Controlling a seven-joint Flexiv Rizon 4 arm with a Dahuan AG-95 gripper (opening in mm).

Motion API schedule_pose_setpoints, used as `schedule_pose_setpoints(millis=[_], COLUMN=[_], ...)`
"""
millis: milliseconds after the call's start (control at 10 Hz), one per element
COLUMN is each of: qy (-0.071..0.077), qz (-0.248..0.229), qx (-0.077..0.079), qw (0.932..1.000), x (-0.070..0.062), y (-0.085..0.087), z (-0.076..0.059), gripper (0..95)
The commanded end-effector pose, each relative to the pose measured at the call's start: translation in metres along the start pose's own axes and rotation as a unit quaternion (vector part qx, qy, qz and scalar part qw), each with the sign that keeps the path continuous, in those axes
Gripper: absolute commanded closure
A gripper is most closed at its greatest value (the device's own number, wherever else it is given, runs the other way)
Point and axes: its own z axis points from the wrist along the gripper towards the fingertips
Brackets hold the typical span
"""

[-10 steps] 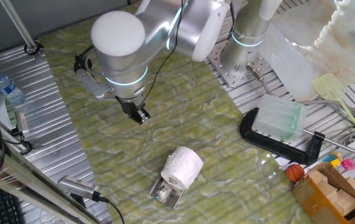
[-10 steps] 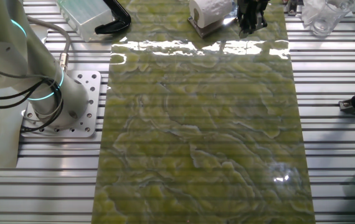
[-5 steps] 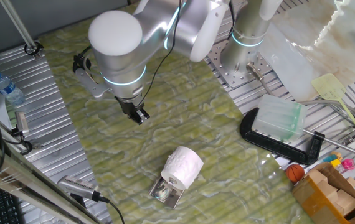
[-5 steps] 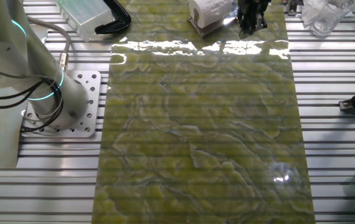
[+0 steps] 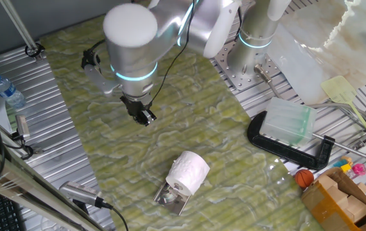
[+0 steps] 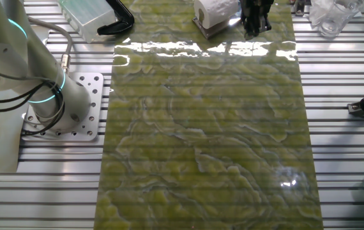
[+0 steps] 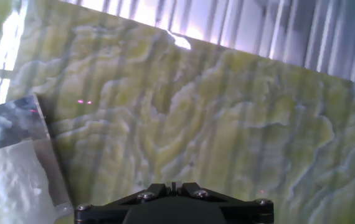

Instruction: Take the roll of paper down from the shelf

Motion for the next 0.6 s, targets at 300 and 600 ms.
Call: schedule_pose_setpoints(millis=[300,600], qy=[0.011,0.011], qz=[-0.023,-0.003], qx=[-0.023,-0.016], qw=[0.9994,0.9998], x=[0.000,-0.001], y=[0.009,0.055], z=[0.002,0.003], gripper=[76.0,57.0])
